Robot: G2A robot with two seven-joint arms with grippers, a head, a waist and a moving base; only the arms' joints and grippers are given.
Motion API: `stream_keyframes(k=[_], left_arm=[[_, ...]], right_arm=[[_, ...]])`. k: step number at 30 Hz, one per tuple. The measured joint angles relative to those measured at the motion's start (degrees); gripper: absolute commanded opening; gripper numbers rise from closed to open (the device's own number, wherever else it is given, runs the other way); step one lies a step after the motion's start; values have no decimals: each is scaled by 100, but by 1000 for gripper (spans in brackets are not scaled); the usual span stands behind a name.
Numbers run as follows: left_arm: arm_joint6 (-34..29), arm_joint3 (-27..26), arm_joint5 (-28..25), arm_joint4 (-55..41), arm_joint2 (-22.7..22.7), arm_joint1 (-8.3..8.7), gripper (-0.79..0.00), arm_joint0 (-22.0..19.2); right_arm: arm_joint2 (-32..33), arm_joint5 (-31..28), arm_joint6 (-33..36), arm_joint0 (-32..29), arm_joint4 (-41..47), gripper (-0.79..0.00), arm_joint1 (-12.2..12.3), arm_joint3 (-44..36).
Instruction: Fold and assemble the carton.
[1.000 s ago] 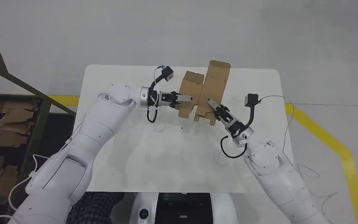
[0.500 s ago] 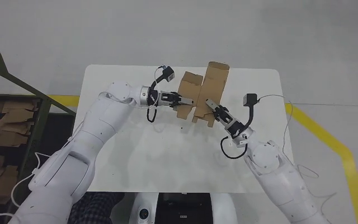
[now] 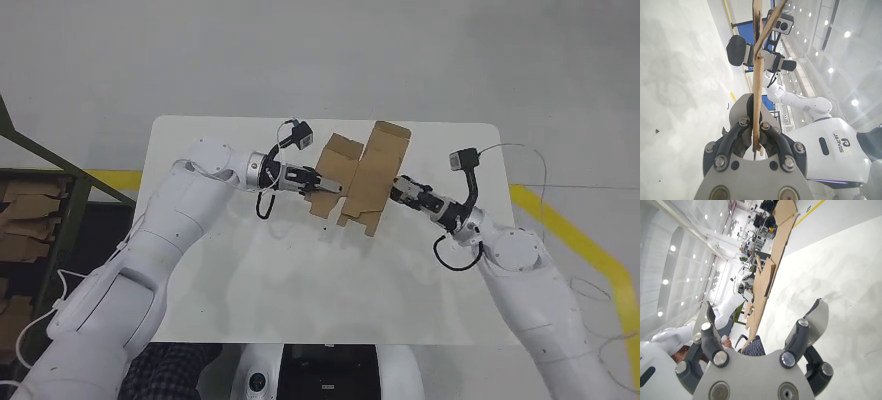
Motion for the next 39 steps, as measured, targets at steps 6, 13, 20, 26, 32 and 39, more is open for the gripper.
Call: stream_keyframes(k=[6, 13, 20, 26, 32, 39], left_arm=[[-53, -110, 54, 82, 36, 42, -785, 37], [-15, -276, 16, 158, 87, 72, -785, 71], [-30, -320, 32, 181, 148, 89, -785, 65], [-5, -274, 6, 131, 182, 93, -785, 51], [-6, -282, 6, 84, 211, 100, -785, 13], [-51, -274, 51, -12, 206, 130, -760, -14]], right_arm=[[-52, -217, 884, 474, 285, 0, 9, 541], [-270, -24, 1283, 978, 668, -95, -56, 1157], [-421, -66, 1684, 1298, 926, -397, -101, 1534], [-555, -31, 1950, 1404, 1125, -459, -136, 1614], [-698, 58, 1979, 1536, 1072, -785, -176, 1729], [-797, 40, 2045, 1612, 1093, -785, -208, 1795]])
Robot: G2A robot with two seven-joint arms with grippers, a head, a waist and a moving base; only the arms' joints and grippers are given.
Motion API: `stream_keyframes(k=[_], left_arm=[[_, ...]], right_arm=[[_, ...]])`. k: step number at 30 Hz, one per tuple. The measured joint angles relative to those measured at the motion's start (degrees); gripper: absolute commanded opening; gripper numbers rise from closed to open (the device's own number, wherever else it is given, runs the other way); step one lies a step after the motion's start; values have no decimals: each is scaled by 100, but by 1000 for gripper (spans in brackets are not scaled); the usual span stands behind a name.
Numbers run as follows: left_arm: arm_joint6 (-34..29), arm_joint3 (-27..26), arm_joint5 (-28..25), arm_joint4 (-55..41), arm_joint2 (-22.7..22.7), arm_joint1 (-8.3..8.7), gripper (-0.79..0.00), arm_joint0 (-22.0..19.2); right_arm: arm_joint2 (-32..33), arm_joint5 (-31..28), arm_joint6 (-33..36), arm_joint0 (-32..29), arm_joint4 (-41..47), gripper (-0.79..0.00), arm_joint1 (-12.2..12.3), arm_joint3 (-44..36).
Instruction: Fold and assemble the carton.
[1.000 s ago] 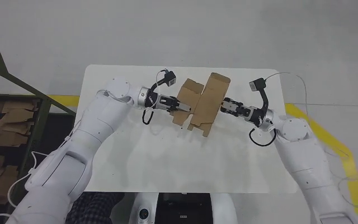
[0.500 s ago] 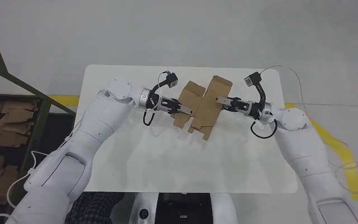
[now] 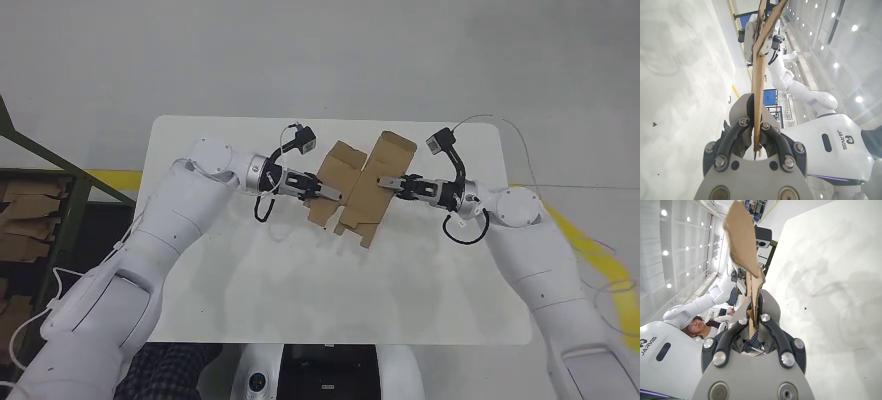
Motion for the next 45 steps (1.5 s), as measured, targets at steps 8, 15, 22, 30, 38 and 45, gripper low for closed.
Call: stream_keyframes(k=[8, 15, 22, 30, 38, 45], left_arm=[[84, -20, -85, -262, -78, 25, 0, 48], [145, 41, -145, -615, -477, 169, 0, 246], [193, -105, -193, -778, -836, 308, 0, 516], [243, 199, -243, -864, -789, 242, 0, 514], [372, 523, -371, -990, -544, 36, 0, 412], [468, 630, -468, -937, -407, -97, 0, 362]], right_arm=[[69, 13, 43, -140, 317, -785, 7, -95], [421, 310, -550, -641, 347, -785, 98, -438], [829, 783, -1515, -1591, 791, -785, 165, -1184], [913, 1121, -2778, -2672, 307, -785, 182, -2285], [834, 1255, -3967, -3198, -508, -785, 141, -3118], [806, 1364, -4527, -3309, -927, -785, 102, -3436]])
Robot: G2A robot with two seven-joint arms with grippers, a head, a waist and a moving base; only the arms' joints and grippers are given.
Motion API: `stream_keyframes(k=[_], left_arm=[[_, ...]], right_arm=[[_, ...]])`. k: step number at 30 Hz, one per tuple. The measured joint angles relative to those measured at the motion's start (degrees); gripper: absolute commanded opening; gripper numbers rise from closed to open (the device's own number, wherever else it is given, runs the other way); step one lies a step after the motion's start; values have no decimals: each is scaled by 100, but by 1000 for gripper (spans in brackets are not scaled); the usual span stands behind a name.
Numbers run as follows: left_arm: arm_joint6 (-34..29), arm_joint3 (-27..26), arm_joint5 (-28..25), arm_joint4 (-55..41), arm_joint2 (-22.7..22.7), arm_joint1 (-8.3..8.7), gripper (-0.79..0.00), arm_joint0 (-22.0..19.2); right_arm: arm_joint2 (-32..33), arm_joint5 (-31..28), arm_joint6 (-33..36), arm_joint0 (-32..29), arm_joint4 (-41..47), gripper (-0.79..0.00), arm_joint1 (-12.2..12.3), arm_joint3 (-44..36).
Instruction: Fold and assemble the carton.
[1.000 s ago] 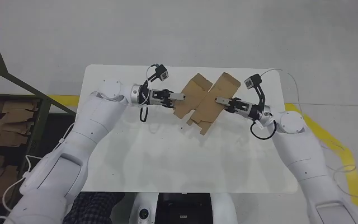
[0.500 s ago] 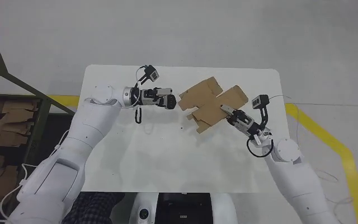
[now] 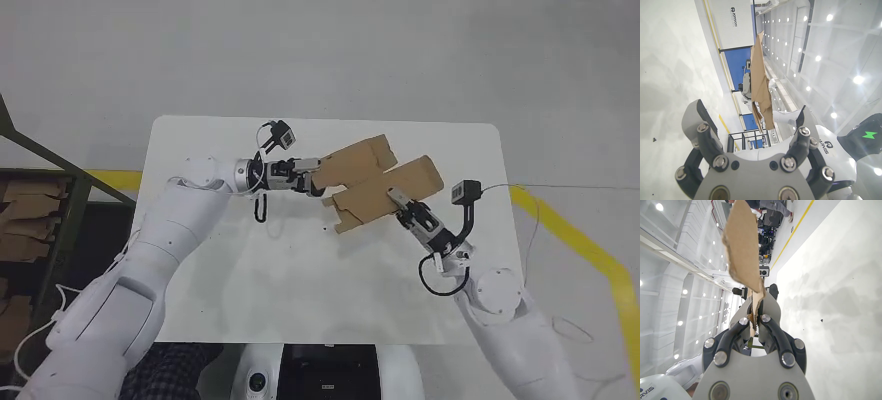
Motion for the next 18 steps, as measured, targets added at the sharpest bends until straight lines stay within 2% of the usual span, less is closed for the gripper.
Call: stream_keyframes(k=[3, 6, 7, 9, 10, 18], left_arm=[[42, -27, -40, 66, 50, -46, 0, -13], [39, -25, -38, 92, 99, -96, -105, -49], [38, -24, -37, 98, 111, -110, -169, -61], [51, -20, -51, 129, 133, -139, -360, -82], [61, -15, -61, 148, 139, -148, -416, -88], [76, 75, -74, 175, 88, -191, -730, -97]], right_arm=[[-23, 72, -106, 0, -77, -785, -18, -33], [-67, 181, -163, 31, -168, -785, -37, -8], [-83, 225, -173, 45, -209, -785, -42, 5], [-112, 313, -214, 70, -290, -785, -55, 25], [-122, 338, -232, 77, -305, -785, -61, 32], [-123, 396, -314, 94, -433, -785, -95, 23]])
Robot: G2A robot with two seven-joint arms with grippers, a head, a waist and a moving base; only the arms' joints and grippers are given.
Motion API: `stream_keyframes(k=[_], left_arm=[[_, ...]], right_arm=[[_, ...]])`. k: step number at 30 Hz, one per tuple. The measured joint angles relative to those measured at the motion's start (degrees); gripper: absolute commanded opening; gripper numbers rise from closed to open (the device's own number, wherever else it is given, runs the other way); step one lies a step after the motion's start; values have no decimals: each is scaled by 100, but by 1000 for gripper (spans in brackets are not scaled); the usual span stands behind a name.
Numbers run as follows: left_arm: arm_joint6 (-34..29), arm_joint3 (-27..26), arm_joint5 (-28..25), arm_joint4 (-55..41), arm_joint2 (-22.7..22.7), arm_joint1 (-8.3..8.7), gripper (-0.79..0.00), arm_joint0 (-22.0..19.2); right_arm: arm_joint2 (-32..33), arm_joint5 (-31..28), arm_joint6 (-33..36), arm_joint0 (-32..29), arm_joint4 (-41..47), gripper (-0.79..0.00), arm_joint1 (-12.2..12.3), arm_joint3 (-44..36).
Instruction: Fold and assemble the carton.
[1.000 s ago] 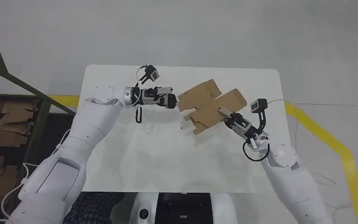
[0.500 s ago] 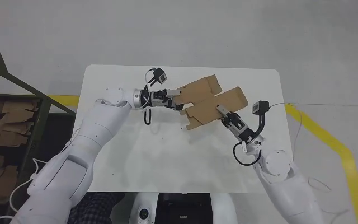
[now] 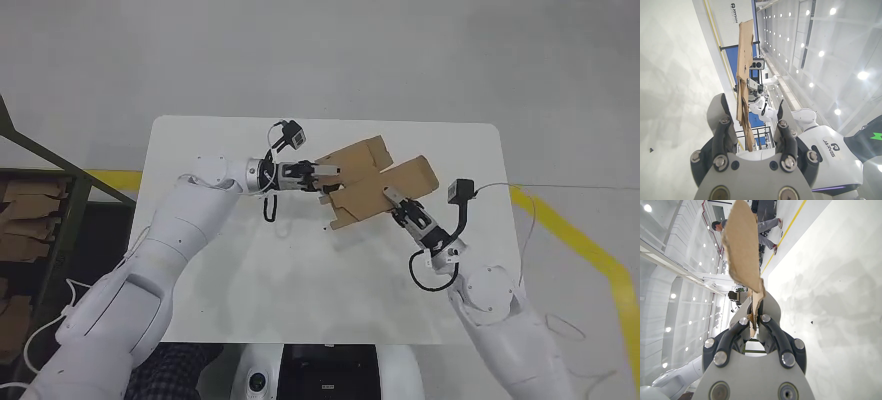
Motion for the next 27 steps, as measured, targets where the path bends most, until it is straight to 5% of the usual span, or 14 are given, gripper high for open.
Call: stream_keyframes(k=[2, 9, 10, 11, 12, 19, 27], left_arm=[[6, 14, -7, 24, -18, -6, -785, 1], [-6, 50, 6, 54, -93, -17, -785, 11], [-13, 41, 12, 56, -102, -18, -785, 15], [-26, 25, 25, 58, -115, -18, -785, 20], [-36, 11, 35, 61, -128, -16, -785, 23], [-139, -120, 137, 137, -288, 51, -785, 72], [-339, -353, 336, 578, -377, 177, -785, 80]], right_arm=[[2, 15, -2, -3, -23, -785, -7, -28], [14, -4, -43, -71, -215, -757, -24, -161], [17, -8, -54, -89, -252, -551, -25, -187], [25, -13, -56, -112, -308, -111, -25, -219], [34, -16, -53, -130, -350, 0, -24, -239], [347, -138, 185, -210, -324, 0, 14, -119], [928, -524, 1414, 38, 139, 0, 119, 441]])
